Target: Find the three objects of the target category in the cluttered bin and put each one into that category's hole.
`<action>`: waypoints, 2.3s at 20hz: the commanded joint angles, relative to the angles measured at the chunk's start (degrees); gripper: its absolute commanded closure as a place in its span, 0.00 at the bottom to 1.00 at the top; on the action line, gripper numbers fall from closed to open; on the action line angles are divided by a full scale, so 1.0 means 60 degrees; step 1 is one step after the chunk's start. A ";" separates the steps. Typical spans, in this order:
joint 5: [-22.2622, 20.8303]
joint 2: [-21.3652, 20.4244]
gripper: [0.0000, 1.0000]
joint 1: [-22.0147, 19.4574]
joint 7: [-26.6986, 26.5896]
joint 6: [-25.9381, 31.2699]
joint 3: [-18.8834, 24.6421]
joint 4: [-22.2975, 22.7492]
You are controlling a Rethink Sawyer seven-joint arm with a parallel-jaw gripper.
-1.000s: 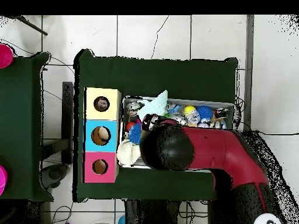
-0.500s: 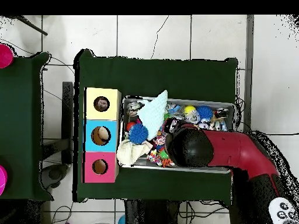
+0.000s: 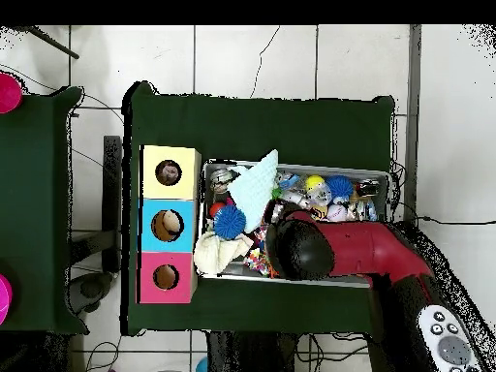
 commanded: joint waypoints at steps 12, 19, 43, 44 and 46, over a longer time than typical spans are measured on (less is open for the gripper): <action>-0.2268 0.2299 0.00 -0.0411 -0.0380 -0.1912 -0.0133 0.1500; -0.2241 0.1572 0.00 -0.0986 -0.0705 -0.1340 0.0343 0.2513; -0.2798 0.3648 0.00 0.1063 0.0642 -0.3768 -0.1648 0.1469; -0.2776 0.3645 0.00 0.0997 0.0576 -0.3730 -0.1602 0.1472; -0.2735 0.3580 0.00 0.0767 0.0392 -0.3538 -0.1398 0.1487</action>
